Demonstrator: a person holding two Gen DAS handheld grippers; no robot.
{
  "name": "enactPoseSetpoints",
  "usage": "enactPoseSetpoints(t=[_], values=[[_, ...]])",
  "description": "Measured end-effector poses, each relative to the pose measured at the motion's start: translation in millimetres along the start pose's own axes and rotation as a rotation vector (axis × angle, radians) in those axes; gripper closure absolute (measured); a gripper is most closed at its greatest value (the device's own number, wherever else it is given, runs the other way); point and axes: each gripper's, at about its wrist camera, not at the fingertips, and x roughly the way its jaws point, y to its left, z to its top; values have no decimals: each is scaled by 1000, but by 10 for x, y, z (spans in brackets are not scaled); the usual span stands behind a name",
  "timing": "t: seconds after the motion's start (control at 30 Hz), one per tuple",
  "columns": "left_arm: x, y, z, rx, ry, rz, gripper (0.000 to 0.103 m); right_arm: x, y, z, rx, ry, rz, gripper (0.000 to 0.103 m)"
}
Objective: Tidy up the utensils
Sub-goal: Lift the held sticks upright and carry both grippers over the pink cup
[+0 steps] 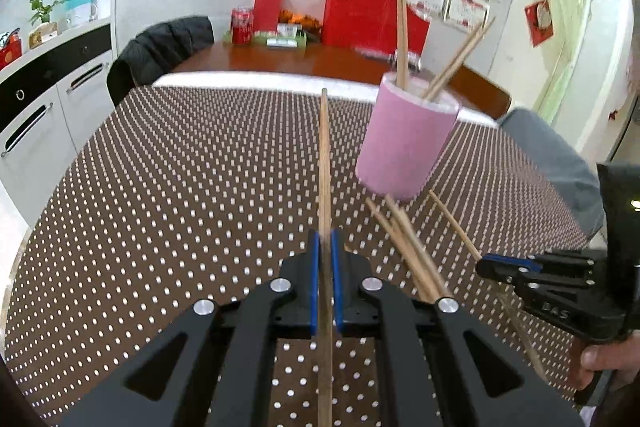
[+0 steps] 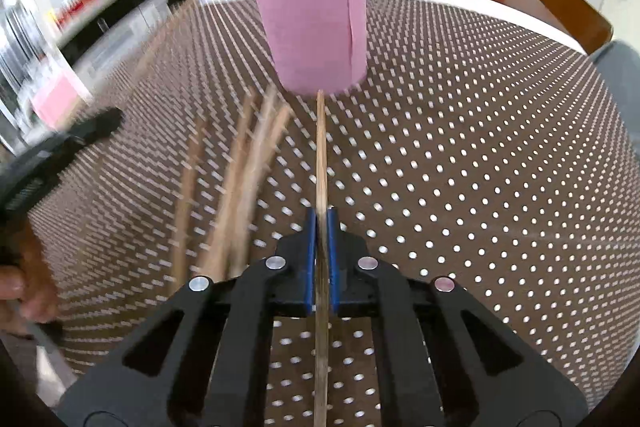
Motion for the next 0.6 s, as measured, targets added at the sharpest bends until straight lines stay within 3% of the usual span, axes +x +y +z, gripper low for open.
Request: enactPoseSetpoints(t=[0.27, 0.47, 0.6], values=[[-304, -149, 334, 41, -190, -79, 97, -600, -93, 129, 72, -262, 162, 98], [-441, -345, 796, 95, -329, -137, 97, -894, -54, 391, 71, -426, 210, 98], [-405, -401, 1034, 78, -380, -189, 97, -971, -78, 627, 71, -489, 228, 98]])
